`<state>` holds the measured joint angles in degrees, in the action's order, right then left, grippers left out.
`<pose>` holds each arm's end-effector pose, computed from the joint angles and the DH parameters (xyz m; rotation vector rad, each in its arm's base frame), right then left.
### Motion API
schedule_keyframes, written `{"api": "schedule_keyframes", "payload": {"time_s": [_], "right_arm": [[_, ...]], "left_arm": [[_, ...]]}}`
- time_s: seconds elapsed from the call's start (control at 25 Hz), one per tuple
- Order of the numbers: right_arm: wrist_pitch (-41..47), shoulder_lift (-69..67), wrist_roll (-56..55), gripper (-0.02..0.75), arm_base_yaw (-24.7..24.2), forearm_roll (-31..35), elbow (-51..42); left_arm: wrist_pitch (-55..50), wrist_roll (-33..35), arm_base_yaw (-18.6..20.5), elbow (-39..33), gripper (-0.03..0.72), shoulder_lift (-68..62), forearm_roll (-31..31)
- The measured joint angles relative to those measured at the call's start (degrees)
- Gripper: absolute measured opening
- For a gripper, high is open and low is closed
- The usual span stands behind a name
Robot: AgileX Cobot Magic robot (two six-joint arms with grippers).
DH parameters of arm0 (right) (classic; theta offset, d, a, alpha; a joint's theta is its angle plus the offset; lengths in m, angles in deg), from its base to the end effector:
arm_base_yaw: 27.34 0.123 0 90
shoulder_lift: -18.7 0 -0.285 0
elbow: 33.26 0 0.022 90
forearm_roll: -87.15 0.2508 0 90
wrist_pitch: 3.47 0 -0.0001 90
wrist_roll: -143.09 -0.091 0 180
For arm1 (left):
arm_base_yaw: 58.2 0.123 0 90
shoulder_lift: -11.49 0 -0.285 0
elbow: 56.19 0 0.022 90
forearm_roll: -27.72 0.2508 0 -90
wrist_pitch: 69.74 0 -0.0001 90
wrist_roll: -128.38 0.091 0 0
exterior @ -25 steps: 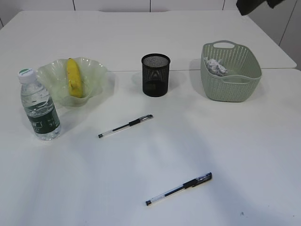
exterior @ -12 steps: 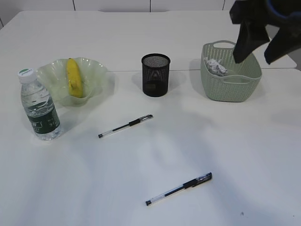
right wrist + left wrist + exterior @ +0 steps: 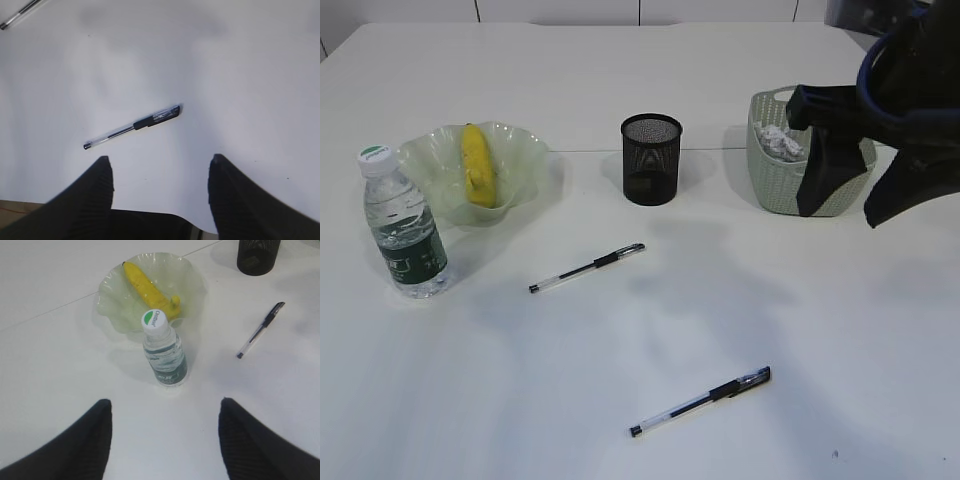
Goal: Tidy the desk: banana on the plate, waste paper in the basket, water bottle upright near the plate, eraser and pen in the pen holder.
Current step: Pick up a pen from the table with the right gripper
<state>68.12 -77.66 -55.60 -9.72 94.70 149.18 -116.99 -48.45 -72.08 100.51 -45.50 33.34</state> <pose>0.2882 0.1034 0.3237 0.0650 2.9266 0.2974 0.1572 -0.0321 0.3708 0.3635 2.1917 0.0139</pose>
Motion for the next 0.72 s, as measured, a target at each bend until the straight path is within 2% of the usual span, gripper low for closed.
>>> {"api": "schedule_keyframes", "payload": {"time_s": [0.28, 0.72], "right_arm": [[-0.2, 0.0, -3.4, 0.449, 0.0, 3.1, 0.0], [-0.2, 0.0, -28.1, 0.449, 0.6, 5.9, 0.0]], "left_arm": [[-0.2, 0.0, 0.0, 0.0, 0.475, 0.0, -0.2], [-2.2, 0.0, 0.0, 0.0, 0.475, 2.9, -2.7]]}}
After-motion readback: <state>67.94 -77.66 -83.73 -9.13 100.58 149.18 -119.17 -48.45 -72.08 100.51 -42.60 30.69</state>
